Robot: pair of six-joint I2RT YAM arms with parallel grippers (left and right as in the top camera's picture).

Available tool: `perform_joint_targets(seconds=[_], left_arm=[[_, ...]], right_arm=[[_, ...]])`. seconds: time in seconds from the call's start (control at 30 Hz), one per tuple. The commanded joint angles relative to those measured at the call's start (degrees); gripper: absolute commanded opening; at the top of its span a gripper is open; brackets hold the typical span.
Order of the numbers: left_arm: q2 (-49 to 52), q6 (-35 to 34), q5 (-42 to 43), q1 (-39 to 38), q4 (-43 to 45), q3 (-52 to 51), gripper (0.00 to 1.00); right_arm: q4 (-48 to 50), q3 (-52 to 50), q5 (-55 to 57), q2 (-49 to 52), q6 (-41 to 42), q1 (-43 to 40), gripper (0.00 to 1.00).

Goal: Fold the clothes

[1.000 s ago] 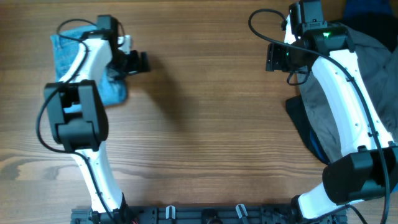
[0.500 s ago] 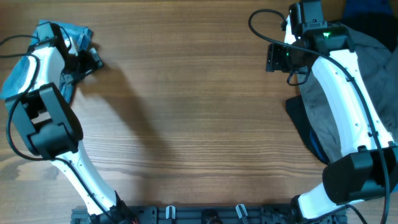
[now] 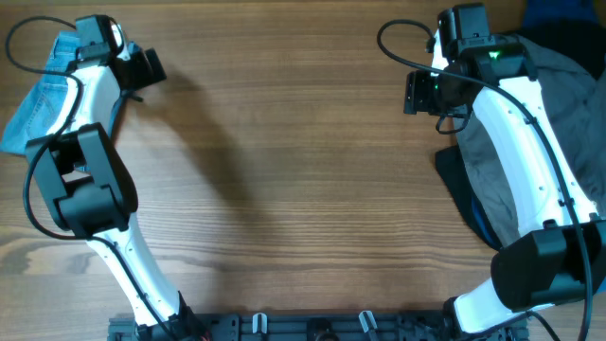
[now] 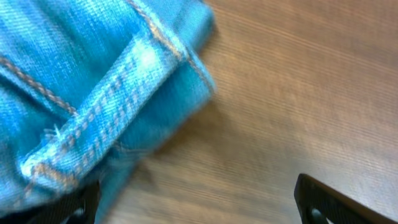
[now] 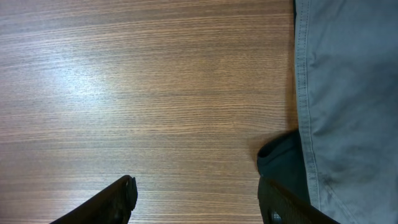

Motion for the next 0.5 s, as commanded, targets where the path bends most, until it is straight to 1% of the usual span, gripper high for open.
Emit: perform_joint_targets(seconds=[0.0,0.27,0.37,0.4,0.43,0.47], left_arm=[[0.7,0.9,-2.5,2.3,2.6,-0.1,1.0],[0.7,0.9,-2.5,3.5,6.8,-0.1,1.0],[0.7,0.9,-2.2,3.8,6.4,-0.1,1.0],[0.7,0.9,-1.9,3.7,5.8,-0.1,1.0],[0.7,0.9,-0.9,3.5,5.1,-0.1,1.0],[0.6,1.8,2.1,3.0,4.1,-0.1,1.0]], right_arm=[[-0.3,-0.4,-0.9,0.5,0.7,-0.4,0.67],[-0.5,-0.4,-0.9,0.5,2.1,-0.4,0.68],[-0.2,-0.4,-0.9,0.5,2.7,-0.4,0.68],[-0.1,-0.4,-0.9,0.5,3.0,-0.4,0.72],[0.0,-0.4,-0.9,0.5,3.6,-0.4,0.8],[0.3,-0.4,-1.2,0.5,4.0,-0.4,0.89]])
